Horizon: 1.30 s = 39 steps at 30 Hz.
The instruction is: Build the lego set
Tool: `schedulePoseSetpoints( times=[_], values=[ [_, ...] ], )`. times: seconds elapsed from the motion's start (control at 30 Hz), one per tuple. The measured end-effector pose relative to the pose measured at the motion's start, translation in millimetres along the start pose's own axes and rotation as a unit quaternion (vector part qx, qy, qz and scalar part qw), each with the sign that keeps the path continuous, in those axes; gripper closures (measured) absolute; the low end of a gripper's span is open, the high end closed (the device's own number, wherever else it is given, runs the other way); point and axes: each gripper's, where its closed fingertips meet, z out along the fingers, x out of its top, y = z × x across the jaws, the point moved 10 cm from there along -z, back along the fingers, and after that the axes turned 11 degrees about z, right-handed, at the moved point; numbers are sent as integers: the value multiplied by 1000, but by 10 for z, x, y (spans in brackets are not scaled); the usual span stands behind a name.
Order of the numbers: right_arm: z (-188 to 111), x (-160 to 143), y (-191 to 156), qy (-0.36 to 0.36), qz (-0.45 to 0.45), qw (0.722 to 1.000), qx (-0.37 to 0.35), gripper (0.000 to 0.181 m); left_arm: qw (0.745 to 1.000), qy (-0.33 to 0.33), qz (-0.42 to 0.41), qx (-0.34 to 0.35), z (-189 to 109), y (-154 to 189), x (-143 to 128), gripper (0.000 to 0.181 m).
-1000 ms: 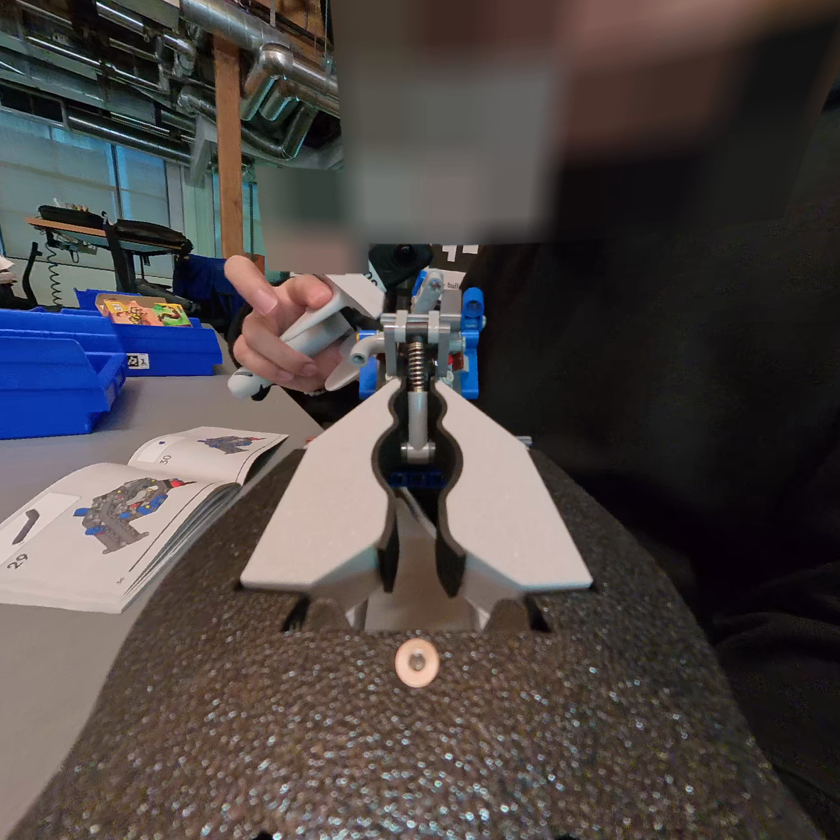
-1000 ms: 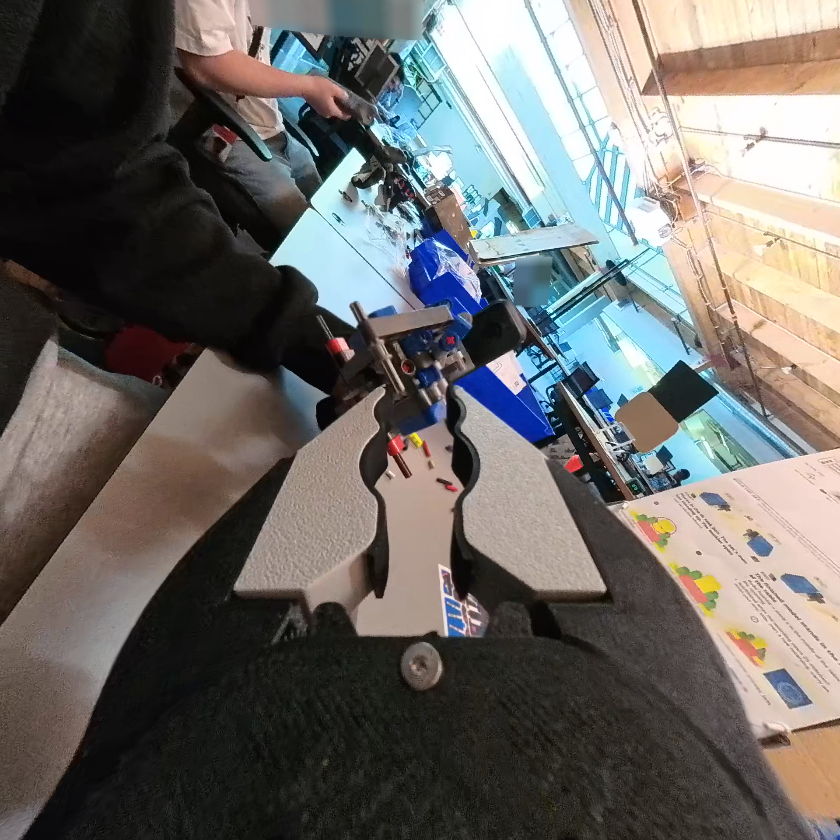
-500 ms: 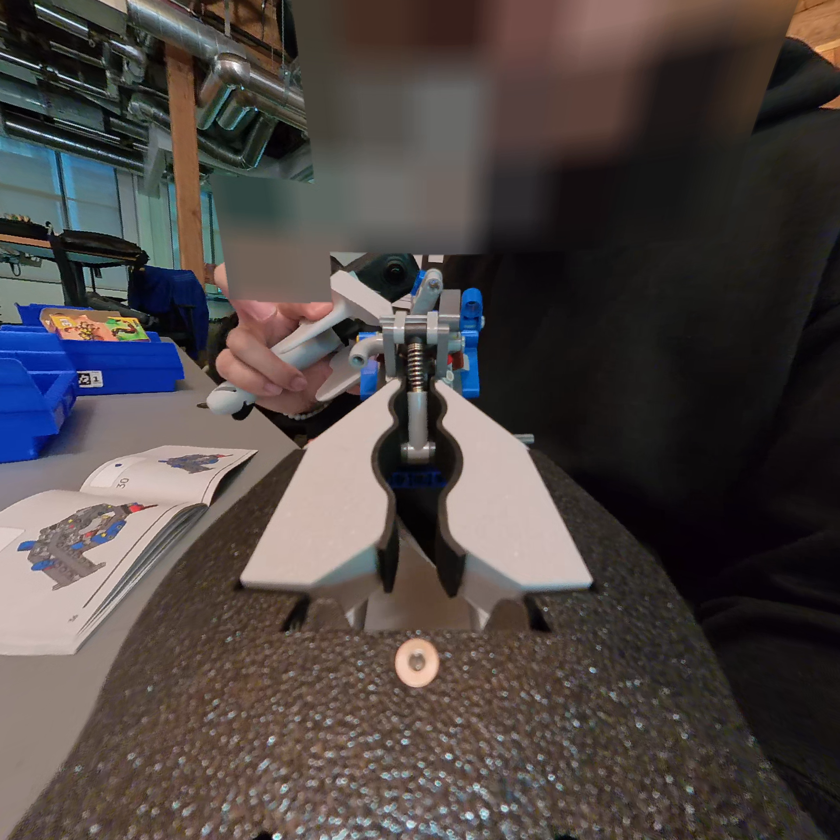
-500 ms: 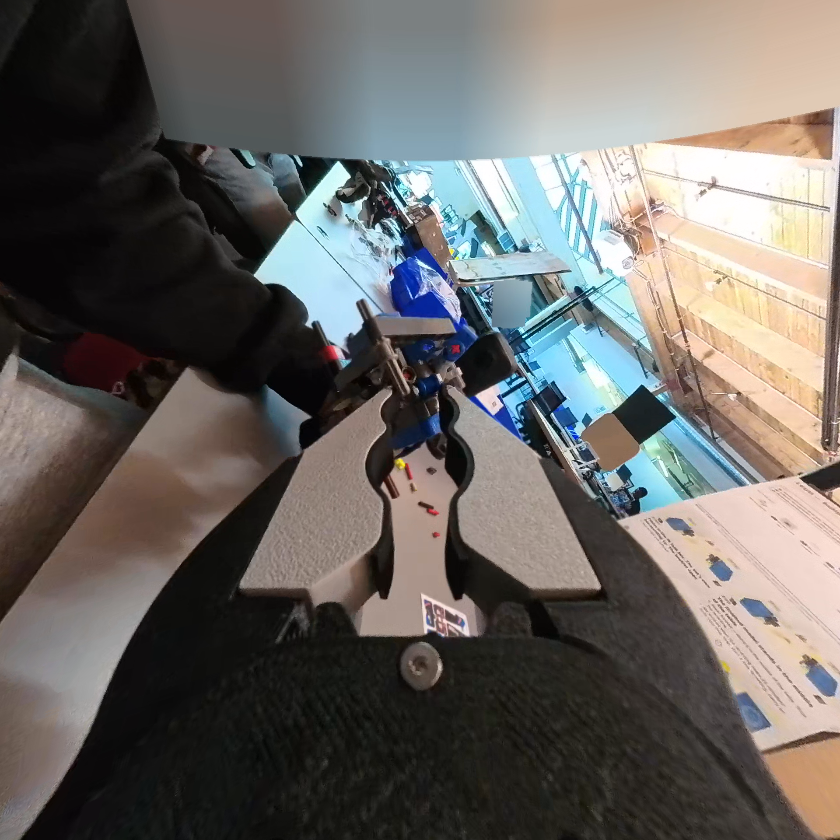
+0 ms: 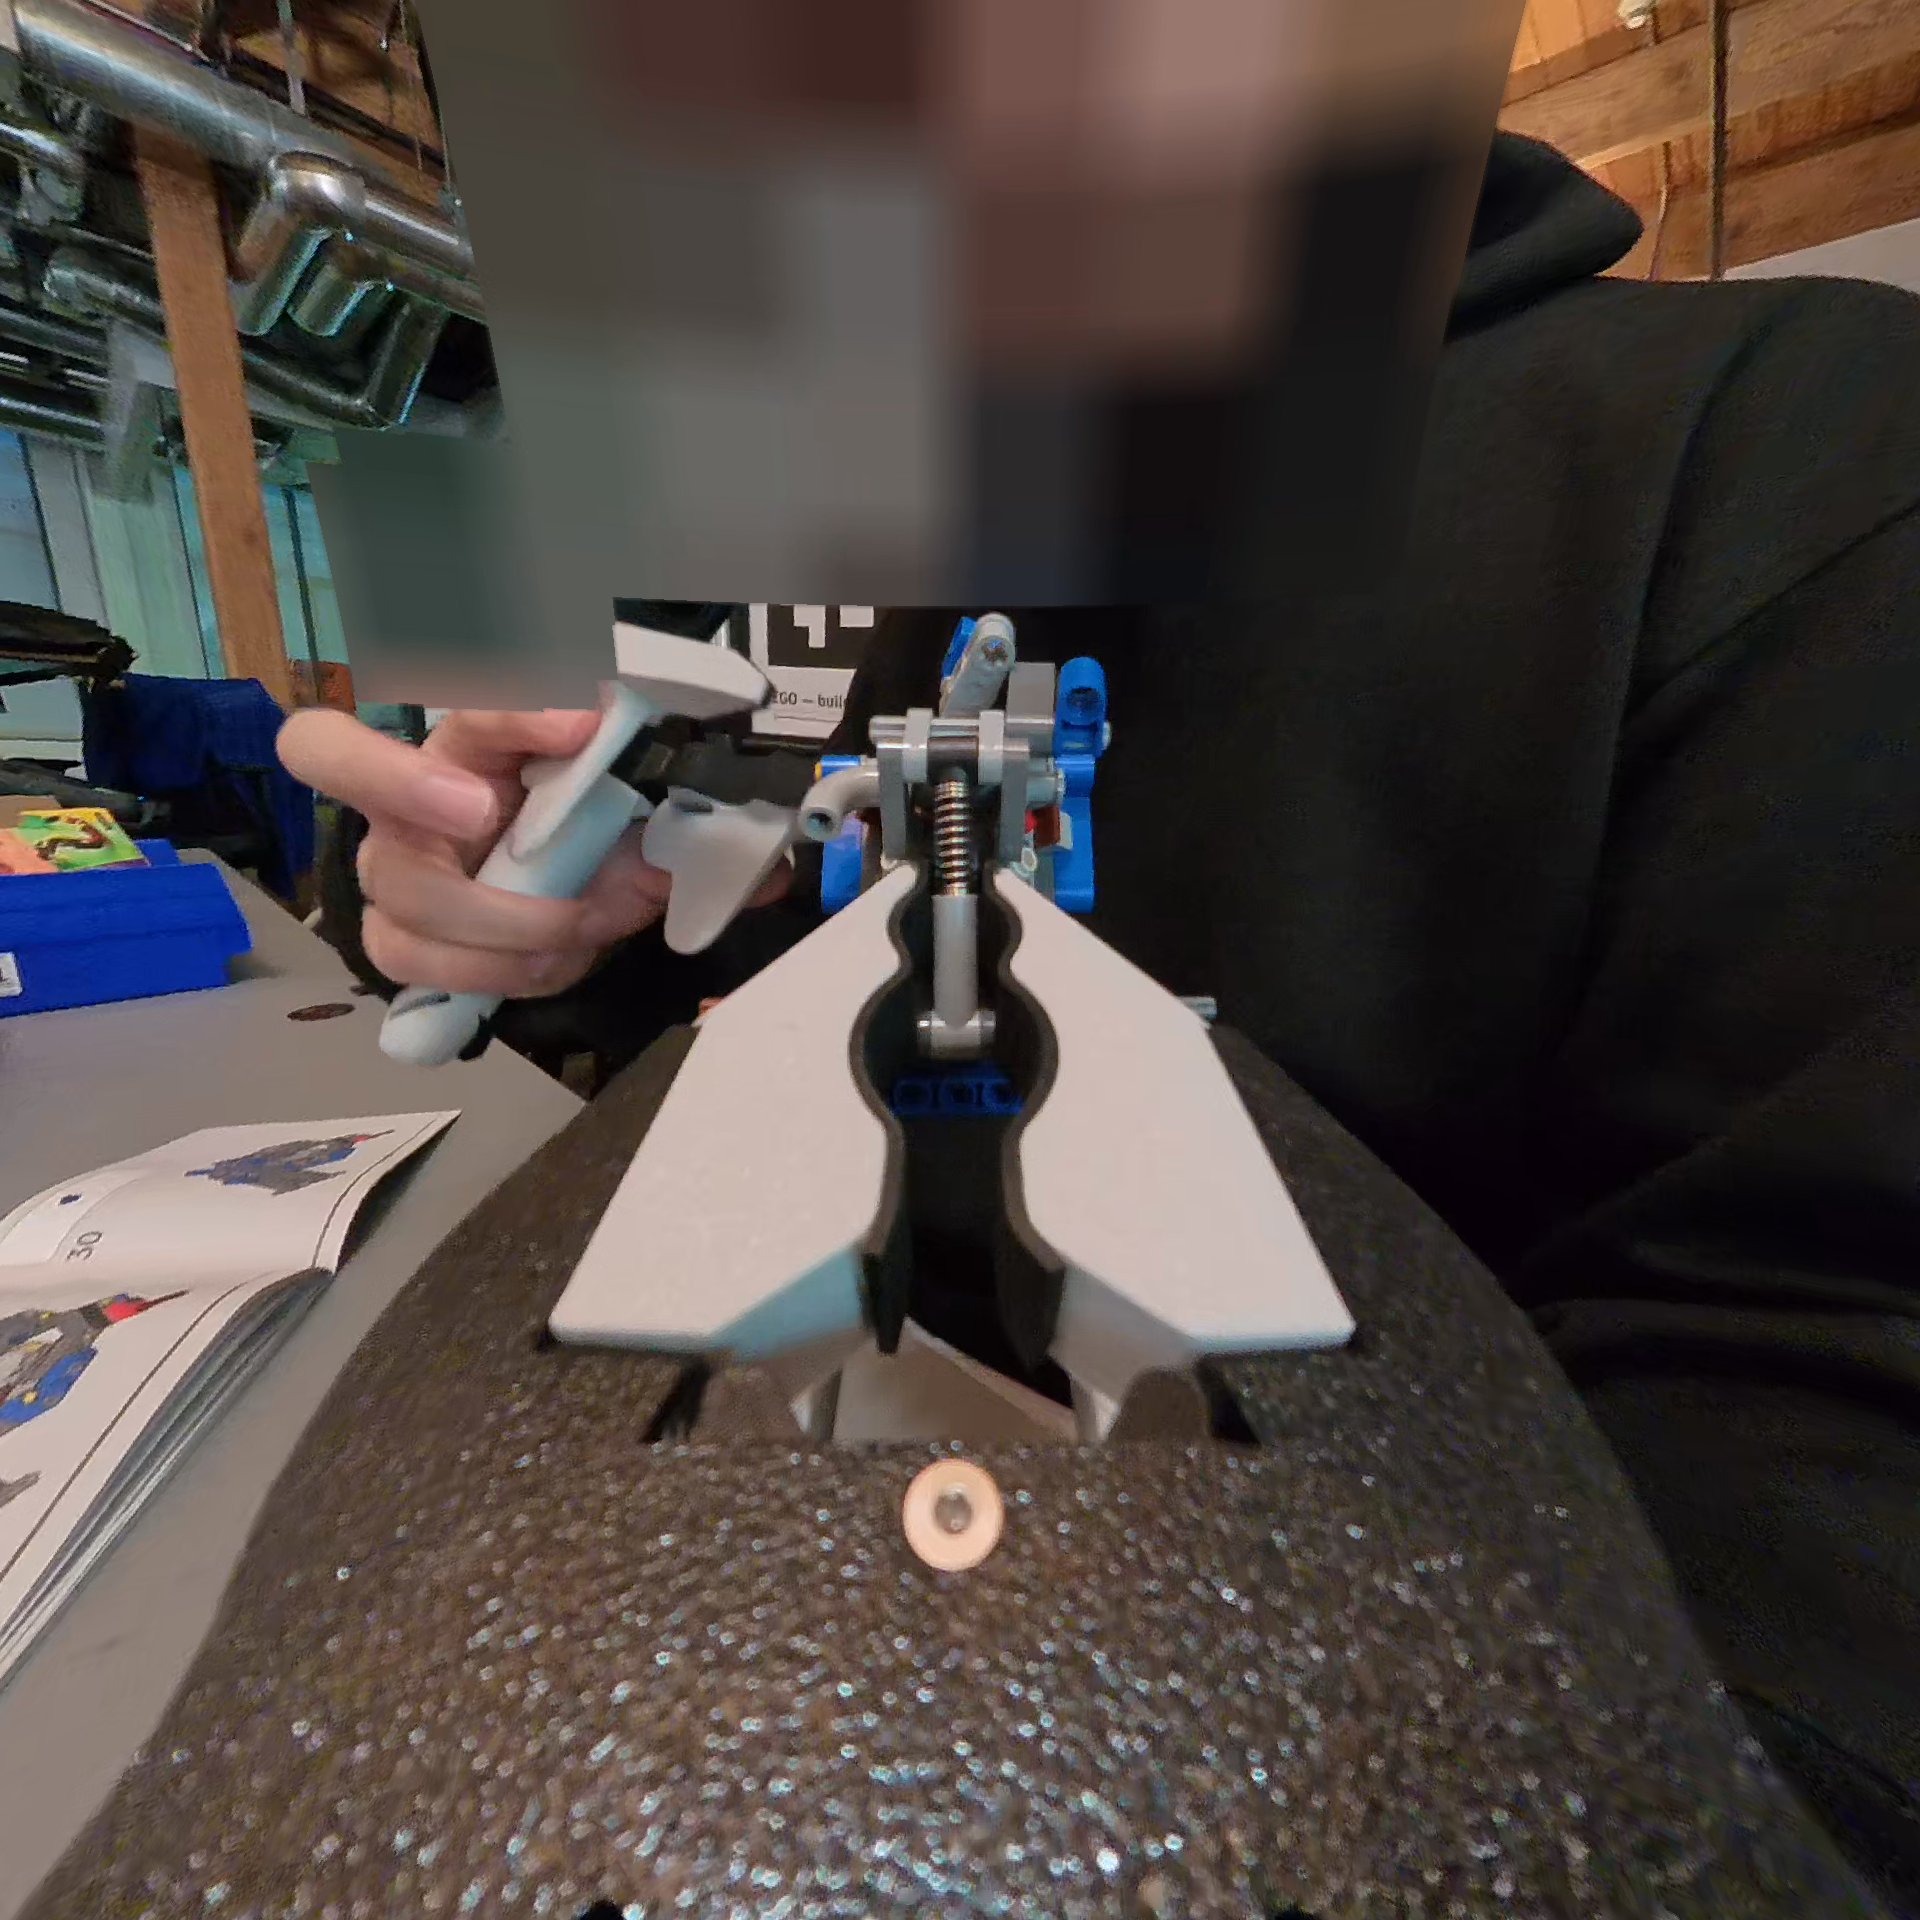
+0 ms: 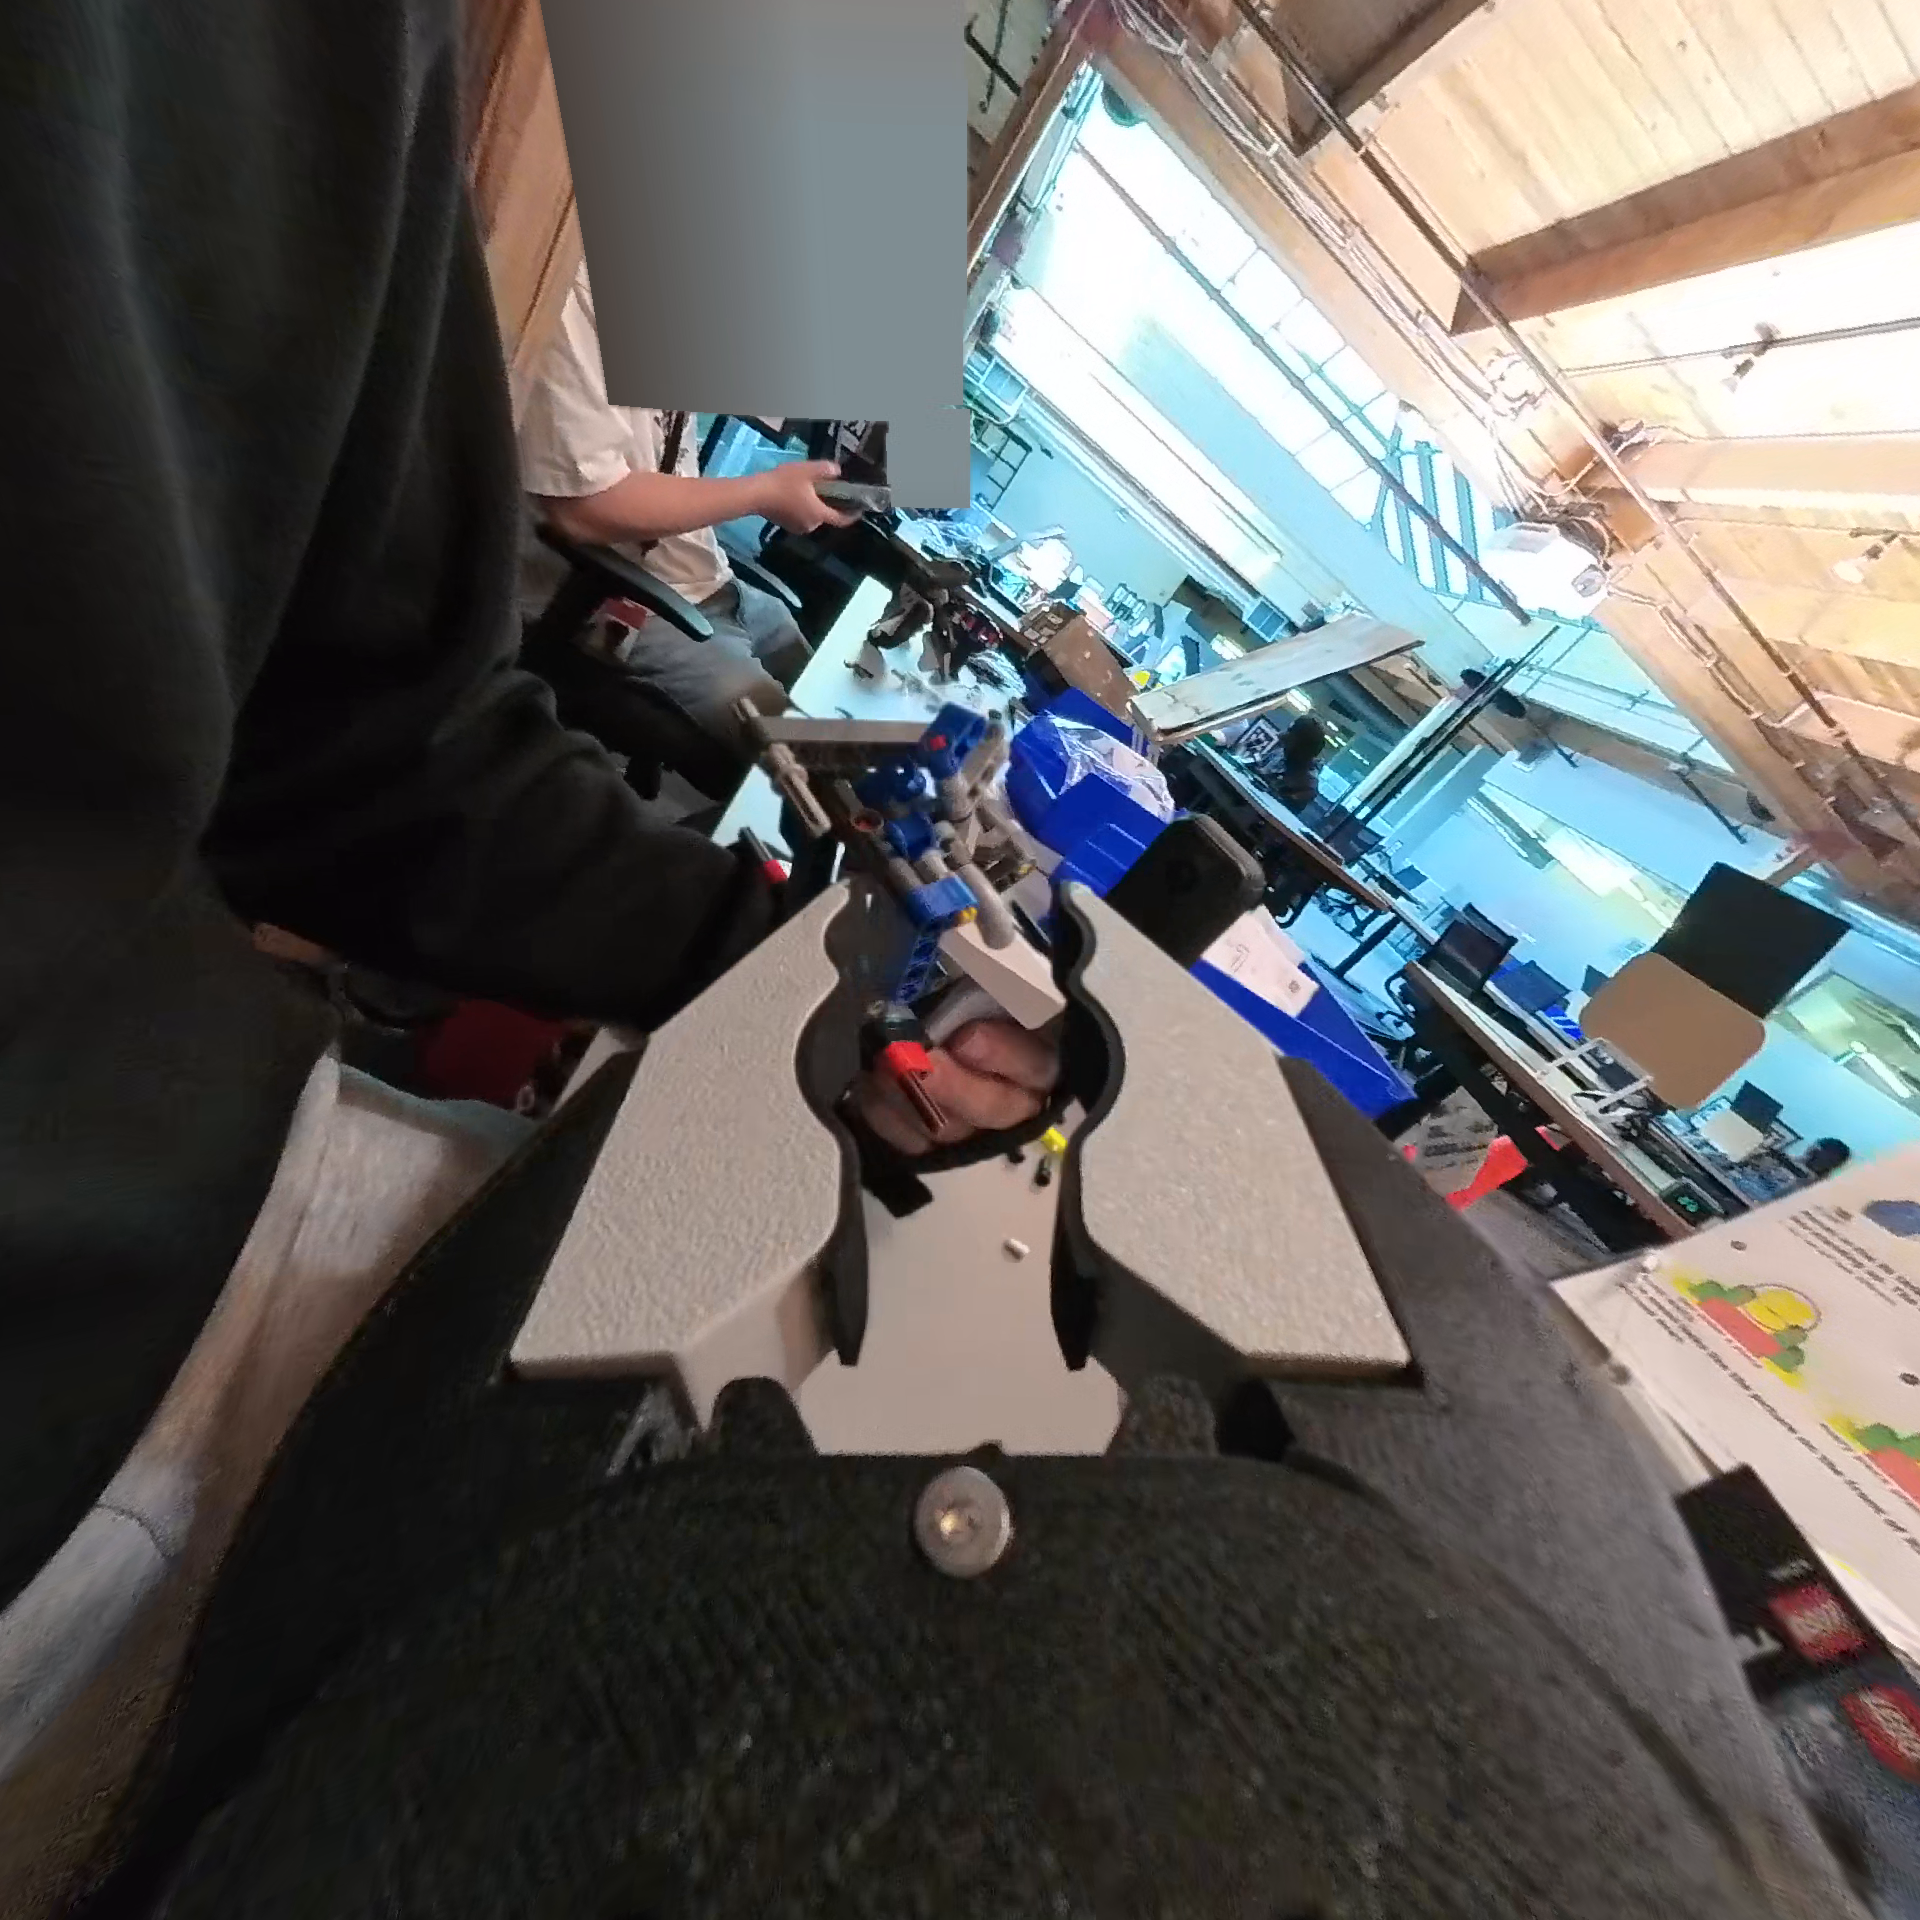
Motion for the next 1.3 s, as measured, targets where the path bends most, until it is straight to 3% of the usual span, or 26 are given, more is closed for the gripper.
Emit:
schedulePoseSetpoints(
  times=[0.23,0.43,0.57,0.83,0.93,1.0,1.1,1.3],
  values=[
    [198,-45,-59,-24,-3,999,-23,149,999,50,17,-8,12,-11,46,176],
    [231,-55,-80,-18,-3,1000,-20,151,999,40,7,-13,28,-20,26,176],
    [220,-70,-74,-19,-11,999,-24,142,999,22,-8,-31,63,-14,-8,176],
    [229,-61,-155,-7,-23,999,25,150,998,-2,-32,-60,116,2,-59,176],
    [225,-108,-152,-14,0,999,47,136,995,-16,-45,-91,158,32,-88,176],
    [213,-124,-174,-17,15,996,81,138,993,-24,-54,-101,183,31,-109,176],
    [239,-70,-220,-1,-15,997,75,145,993,-19,-56,-103,179,32,-105,176],
    [335,-89,-310,-39,-86,994,56,146,992,-21,-51,-109,176,57,-104,176]
  ],
)
